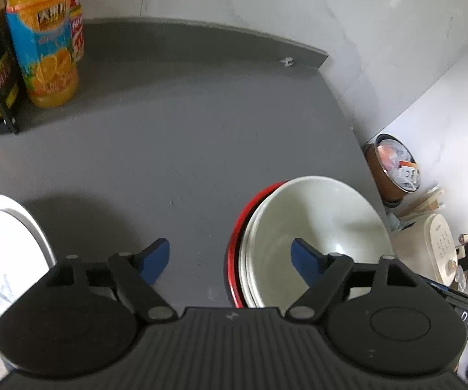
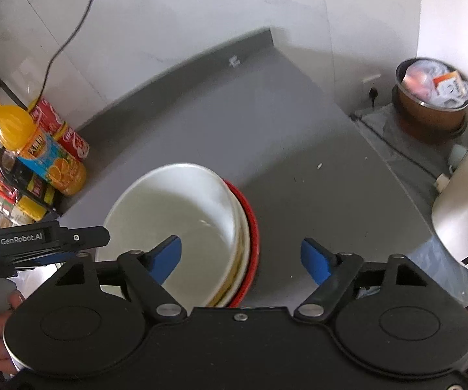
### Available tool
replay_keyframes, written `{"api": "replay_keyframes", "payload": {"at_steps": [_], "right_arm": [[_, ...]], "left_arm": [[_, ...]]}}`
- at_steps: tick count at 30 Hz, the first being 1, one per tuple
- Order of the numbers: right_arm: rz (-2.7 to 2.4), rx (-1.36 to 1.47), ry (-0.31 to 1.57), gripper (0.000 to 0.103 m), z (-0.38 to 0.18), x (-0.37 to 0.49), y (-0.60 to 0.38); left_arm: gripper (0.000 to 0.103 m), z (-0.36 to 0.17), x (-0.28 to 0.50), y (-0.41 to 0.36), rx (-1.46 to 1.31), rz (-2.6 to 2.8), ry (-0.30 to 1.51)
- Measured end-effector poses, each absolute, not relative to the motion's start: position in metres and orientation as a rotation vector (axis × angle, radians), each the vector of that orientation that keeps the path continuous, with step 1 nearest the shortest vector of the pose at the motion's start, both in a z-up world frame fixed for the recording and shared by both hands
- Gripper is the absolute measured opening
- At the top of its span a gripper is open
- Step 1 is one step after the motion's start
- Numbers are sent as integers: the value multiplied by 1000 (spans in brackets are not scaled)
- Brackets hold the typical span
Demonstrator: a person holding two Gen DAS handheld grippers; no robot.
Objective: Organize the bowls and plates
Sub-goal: 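Move both grippers to the red bowl holding the nested white bowls, then close the left gripper on the red bowl rim while the right gripper grips it too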
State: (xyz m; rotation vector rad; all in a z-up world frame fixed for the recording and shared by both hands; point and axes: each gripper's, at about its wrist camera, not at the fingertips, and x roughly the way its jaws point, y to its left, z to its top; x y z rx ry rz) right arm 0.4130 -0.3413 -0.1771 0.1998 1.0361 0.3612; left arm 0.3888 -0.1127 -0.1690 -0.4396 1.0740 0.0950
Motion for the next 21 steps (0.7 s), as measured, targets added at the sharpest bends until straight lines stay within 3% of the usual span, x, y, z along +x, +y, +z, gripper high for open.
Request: {"api": "replay_keyframes", "payload": {"at_steps": [4,15,18,21], "right_arm": [[402,204,1080,72,-188,425,-341],[475,168,1164,64,-208,446,-323],[489,161,1190,49,-214,449,-319],[473,117,1193,37,-215,450,-317]], "left_arm": [[60,-183,394,-116,-474,134,1105],[34,-209,400,-119,-571,185,1164],[25,-215,402,-122,-583,176,1183],[23,-217,402,-123,-602,177,1190]]}}
